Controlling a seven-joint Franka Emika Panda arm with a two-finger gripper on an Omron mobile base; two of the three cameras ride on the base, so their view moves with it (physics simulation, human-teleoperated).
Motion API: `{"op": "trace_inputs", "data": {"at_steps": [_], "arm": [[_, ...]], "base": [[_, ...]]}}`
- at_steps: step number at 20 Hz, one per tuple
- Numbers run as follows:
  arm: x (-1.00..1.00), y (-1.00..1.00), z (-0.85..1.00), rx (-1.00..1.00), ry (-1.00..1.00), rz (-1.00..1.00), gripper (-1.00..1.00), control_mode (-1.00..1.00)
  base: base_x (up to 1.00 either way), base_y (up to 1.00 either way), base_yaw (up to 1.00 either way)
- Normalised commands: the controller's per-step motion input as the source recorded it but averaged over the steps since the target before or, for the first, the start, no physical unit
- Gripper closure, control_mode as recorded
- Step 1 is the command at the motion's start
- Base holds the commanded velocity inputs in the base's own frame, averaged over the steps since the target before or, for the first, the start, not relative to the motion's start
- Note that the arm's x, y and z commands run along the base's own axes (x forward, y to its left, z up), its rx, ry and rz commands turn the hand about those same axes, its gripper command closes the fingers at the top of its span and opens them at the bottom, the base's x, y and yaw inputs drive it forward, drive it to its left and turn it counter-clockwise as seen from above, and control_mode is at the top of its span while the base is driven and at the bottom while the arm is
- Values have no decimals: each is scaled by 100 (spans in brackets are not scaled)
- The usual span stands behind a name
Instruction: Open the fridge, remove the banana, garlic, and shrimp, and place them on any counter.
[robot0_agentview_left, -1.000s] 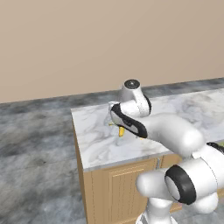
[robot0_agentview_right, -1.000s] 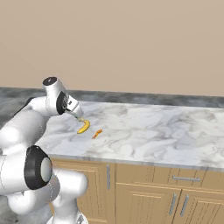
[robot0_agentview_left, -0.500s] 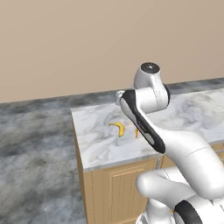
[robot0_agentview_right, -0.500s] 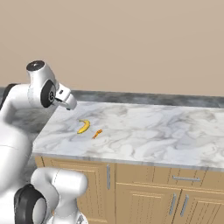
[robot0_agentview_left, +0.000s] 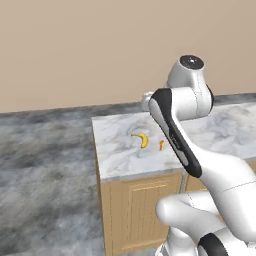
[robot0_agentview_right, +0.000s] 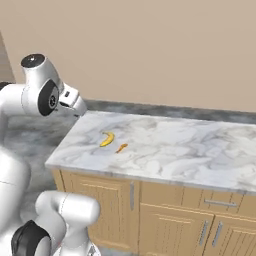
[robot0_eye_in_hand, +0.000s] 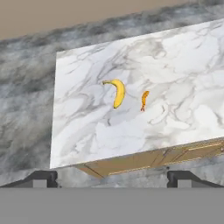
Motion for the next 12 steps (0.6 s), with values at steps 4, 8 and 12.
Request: {"op": "trace_inputs", "data": {"at_steps": [4,8,12], "arm": [[0,0,0,0,0,0,-100,100],[0,0,0,0,0,0,-100,100],[0,0,0,0,0,0,-100,100]], "base": [[-20,1,88],[-9,17,93],[-14,27,92]]}}
